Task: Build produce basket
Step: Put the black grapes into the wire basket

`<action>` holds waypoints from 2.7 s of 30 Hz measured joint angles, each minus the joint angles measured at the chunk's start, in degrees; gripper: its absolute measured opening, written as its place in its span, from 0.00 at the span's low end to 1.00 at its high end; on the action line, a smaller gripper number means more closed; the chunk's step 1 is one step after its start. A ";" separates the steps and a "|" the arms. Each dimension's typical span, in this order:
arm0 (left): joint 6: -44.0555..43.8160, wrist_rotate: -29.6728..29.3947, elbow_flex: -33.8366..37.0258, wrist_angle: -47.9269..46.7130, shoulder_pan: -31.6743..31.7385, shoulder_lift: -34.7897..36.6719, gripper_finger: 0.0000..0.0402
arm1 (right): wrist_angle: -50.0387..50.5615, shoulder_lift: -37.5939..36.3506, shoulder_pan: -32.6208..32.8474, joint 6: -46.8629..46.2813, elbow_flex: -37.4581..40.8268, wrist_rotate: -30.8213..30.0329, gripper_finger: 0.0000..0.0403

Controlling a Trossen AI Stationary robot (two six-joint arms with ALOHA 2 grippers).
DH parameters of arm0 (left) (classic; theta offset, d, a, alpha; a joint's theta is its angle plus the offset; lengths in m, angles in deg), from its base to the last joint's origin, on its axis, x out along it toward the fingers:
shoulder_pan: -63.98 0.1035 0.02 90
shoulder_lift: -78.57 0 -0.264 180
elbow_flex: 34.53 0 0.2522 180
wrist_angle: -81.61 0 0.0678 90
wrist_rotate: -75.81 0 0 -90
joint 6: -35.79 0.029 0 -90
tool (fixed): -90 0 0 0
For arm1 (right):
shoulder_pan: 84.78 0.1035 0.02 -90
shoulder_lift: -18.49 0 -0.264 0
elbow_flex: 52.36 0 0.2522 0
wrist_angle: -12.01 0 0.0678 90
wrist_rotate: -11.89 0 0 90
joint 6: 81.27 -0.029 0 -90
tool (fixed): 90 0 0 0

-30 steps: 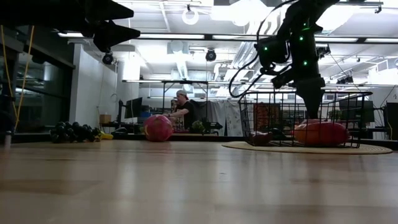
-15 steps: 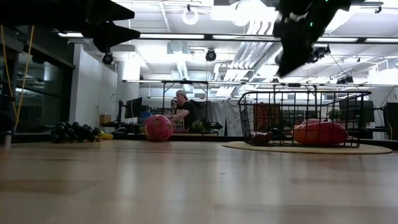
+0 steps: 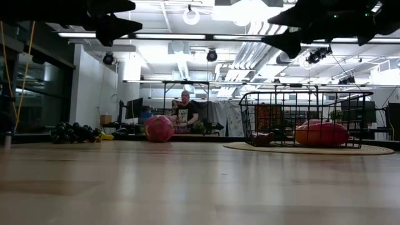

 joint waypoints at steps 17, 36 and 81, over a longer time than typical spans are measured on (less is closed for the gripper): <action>-0.87 -0.04 0.00 -0.09 0.00 0.00 0.79 | -2.18 0.04 6.08 -1.15 0.36 -0.02 0.77; -1.13 -0.20 0.00 -0.09 0.00 0.00 0.79 | 2.94 0.04 7.19 -5.31 0.30 -4.70 0.77; -17.99 -10.59 -26.47 -63.82 48.59 -48.52 0.78 | 4.71 0.15 7.16 -3.86 0.25 -5.79 0.77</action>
